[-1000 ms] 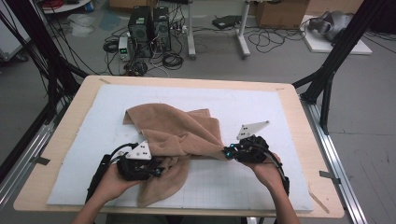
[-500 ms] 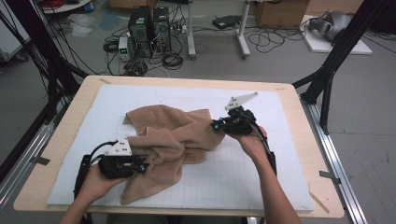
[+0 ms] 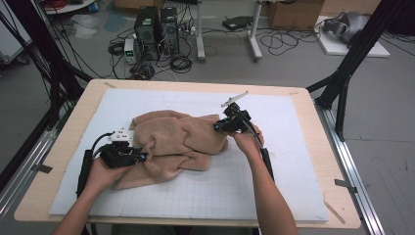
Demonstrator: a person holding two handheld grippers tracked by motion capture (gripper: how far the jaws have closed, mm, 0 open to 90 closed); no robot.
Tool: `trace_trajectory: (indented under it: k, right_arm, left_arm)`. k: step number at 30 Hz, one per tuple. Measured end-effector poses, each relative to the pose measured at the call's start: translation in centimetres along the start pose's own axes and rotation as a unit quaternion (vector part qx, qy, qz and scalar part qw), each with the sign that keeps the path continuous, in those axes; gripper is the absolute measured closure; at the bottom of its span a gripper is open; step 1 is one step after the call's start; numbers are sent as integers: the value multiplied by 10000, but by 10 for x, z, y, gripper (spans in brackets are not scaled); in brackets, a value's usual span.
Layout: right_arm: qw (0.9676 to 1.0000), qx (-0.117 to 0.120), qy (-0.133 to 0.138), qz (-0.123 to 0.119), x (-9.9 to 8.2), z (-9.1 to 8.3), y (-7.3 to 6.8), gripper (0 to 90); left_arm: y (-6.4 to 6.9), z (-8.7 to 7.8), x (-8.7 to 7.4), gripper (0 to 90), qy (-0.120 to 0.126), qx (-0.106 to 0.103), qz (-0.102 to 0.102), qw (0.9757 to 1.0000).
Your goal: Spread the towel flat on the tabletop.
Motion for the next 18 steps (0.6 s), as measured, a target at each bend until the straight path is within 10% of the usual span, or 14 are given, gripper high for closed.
trace_trajectory:
  k: [9,18]
  right_arm:
    - [9953,37,685,-681,-5,-53,-49,615]
    - [9912,548,434,-1120,-34,-20,-91,554]
  left_arm:
    - [7,-17,1,509,203,56,111,9997]
    - [10,-3,-7,483,-73,53,183,9998]
Point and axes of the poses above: each handheld gripper's, and its own axes: z roughly forward along the jaws, x roughly out of its top, y roughly to its right, the point moved 7 cm from there along z, roughly forward along the jaws, and after that the axes turned 14 degrees about -y, right-handed, at the moved point
